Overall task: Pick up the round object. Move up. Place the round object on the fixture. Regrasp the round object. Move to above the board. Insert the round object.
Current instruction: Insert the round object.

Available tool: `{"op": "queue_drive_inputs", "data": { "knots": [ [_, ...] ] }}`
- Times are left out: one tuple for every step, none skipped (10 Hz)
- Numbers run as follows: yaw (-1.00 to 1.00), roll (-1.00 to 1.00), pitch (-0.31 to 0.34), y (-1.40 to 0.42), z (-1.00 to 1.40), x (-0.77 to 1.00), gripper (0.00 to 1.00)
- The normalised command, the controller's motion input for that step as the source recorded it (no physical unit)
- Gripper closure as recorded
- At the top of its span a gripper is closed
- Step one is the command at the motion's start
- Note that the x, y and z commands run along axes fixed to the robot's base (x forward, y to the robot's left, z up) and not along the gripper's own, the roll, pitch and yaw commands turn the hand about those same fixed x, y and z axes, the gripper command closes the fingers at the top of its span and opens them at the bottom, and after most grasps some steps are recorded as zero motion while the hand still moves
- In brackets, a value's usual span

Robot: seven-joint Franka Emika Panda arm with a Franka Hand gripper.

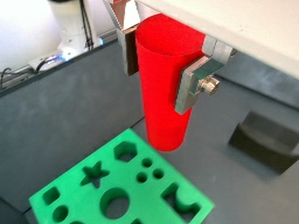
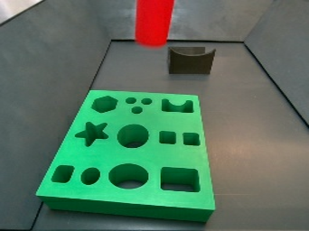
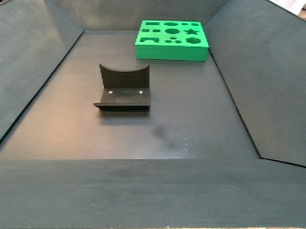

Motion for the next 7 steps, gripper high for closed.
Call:
{"op": "queue_drive_inputs", "data": {
  "knots": [
    [0.05,-0.19,0.000,-0.29,-0.71,-0.23,1.00],
    [0.00,-0.23,0.000,-0.15,-0.61,-0.24,1.00],
    [0.00,-0.27,-0.009,-0.11,-0.39,-0.25,1.00],
    [0.03,-0.38,-0.043,-0.07,-0.18,-0.15,1.00],
    [0.00,-0.25,-0.060,0.00,0.00,-0.05,1.00],
    [-0.01,-0.17,-0.063,-0.11,-0.11,-0.05,1.00],
    [0.00,-0.25,-0.073,-0.24,-0.32,-0.17,1.00]
  ]
}}
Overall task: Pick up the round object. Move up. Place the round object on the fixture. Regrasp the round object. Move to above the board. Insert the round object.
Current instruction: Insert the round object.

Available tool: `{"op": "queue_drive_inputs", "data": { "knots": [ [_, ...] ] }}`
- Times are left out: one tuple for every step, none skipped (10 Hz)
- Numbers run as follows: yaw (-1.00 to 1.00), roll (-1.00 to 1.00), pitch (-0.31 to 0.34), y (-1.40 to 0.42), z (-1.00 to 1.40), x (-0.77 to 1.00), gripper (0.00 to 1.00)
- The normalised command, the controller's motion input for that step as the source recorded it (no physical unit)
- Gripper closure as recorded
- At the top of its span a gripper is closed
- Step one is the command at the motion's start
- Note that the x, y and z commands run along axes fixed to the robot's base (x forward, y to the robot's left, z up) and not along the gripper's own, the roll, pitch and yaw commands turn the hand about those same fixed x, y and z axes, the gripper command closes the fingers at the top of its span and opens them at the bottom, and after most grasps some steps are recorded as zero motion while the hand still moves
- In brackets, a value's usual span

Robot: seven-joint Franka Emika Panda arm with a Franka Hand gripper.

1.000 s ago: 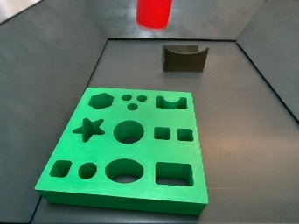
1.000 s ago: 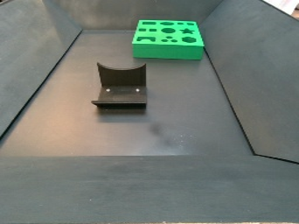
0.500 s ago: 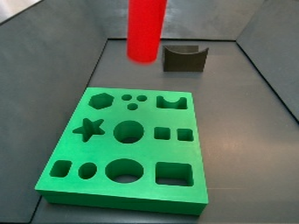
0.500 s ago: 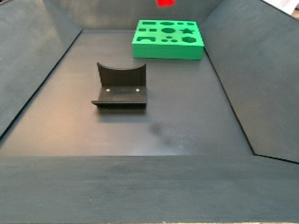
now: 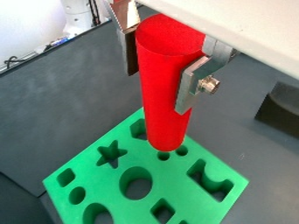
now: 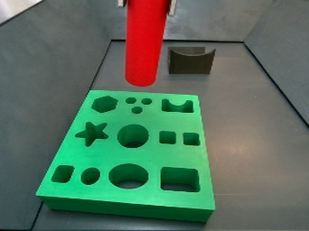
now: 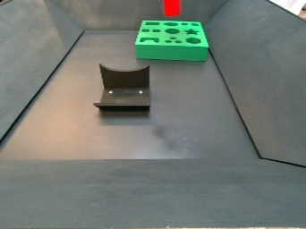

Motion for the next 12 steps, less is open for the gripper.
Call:
{"op": "queue_drive_inputs", "data": {
  "knots": [
    [0.00,-0.35,-0.144,-0.30,-0.27,-0.33,1.00],
    [0.00,-0.33,-0.159,-0.25,-0.24,-0.30,1.00],
    [0.00,-0.33,-0.189,-0.21,-0.21,-0.31,1.00],
    [0.00,-0.34,-0.187,-0.21,-0.22,-0.27,1.00],
    [0.00,-0.10,-0.076,-0.02,-0.03,-0.08,1.00],
    [0.00,0.01,0.000,0.00,-0.06,0.00,1.00],
    [0.00,0.00,-0.064,-0.35,-0.48,0.00,1.00],
    [0.00,0.00,-0.099,-0.37,-0.59,0.00,1.00],
    [0.01,-0.02,-0.113,-0.17,-0.41,-0.01,1.00],
    [0.01,0.00,-0.026,0.00,-0.01,-0.01,1.00],
    [0.00,0.00,0.000,0.00,-0.02,0.01,1.00],
    [0.09,0.00,-0.034,-0.10,-0.48,0.18,1.00]
  ]
}}
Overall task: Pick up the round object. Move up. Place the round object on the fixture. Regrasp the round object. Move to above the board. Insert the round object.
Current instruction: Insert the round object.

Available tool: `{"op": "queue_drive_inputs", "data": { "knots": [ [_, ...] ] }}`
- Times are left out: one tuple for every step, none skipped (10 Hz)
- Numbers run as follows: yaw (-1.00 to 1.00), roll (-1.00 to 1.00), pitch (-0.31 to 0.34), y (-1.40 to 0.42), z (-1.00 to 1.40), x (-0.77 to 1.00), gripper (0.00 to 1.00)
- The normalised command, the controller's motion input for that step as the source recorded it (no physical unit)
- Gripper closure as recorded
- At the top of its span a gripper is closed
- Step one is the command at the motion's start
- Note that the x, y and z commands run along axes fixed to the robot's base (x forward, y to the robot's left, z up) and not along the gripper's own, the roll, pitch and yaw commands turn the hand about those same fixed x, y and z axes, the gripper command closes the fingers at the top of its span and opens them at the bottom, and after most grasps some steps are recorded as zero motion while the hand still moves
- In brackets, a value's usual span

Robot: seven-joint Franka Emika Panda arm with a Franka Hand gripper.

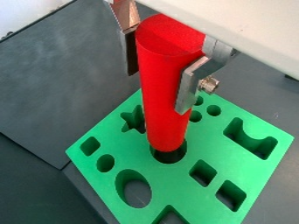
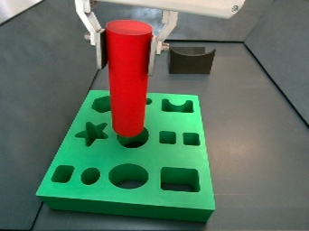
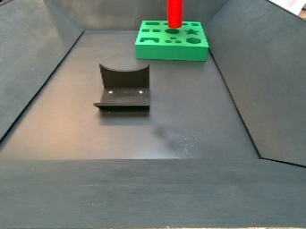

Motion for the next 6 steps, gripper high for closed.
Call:
{"op": "queue_drive_inputs", "data": {
  "knots": [
    [0.09,-0.04,-0.081,-0.06,-0.58,0.15,1.00],
    [0.08,0.00,-0.011,0.00,-0.14,0.01,1.00],
    [0.00,0.00,0.000,0.00,-0.03,0.00,1.00],
    [0.00,-0.10,-0.057,-0.11,-0.20,0.04,1.00],
    [0.00,-0.15,-0.091,-0.16,-0.17,0.01,1.00],
    [0.00,-0.09,-0.061,-0.07,-0.09,0.00,1.00]
  ]
}}
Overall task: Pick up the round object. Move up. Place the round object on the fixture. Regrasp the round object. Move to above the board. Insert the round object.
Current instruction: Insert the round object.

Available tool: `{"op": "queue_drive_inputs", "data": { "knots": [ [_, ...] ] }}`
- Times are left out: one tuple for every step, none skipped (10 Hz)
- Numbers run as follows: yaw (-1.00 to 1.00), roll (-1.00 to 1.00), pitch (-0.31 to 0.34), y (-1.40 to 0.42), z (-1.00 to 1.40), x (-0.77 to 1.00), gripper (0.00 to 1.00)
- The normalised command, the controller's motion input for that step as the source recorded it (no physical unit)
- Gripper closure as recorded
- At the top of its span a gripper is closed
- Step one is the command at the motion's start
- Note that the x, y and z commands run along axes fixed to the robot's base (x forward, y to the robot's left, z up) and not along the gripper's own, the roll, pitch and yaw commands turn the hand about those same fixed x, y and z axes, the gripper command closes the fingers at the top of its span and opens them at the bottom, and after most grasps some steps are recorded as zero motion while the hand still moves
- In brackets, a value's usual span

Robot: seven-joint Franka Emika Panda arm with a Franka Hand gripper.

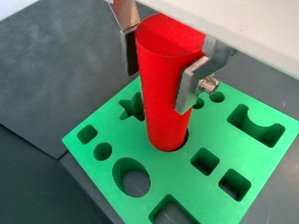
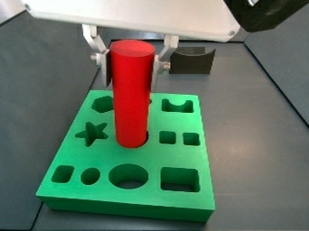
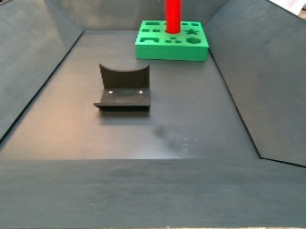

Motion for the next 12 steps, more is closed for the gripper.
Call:
{"op": "queue_drive_inputs", "data": {
  "knots": [
    [0.00,-0.03,-0.020,0.00,0.00,0.00,1.00],
    [0.03,0.00,-0.050,0.00,-0.29,0.00,1.00],
    [0.05,0.05,-0.093,-0.03,-0.66,0.00,1.00],
    [0.11,0.07,-0.101,0.00,-0.75,0.00,1.00],
    [0.13,0.08,-0.100,0.00,-0.86,0.00,1.00],
    [0.14,0.05,-0.123,0.00,-0.99,0.02,1.00],
    [0.20,0.04,-0.107,0.00,-1.00,0.00,1.00],
    [0.18,0.04,-0.093,0.00,-1.00,0.00,1.00],
    [0.13,0.04,-0.086,0.00,-1.00,0.00,1.00],
    [0.13,0.06,-0.103,0.00,-1.00,0.00,1.00],
    [0.00,0.00,0.011,0.00,0.00,0.00,1.00],
    [0.00,0.00,0.000,0.00,0.00,0.00,1.00]
  ]
}}
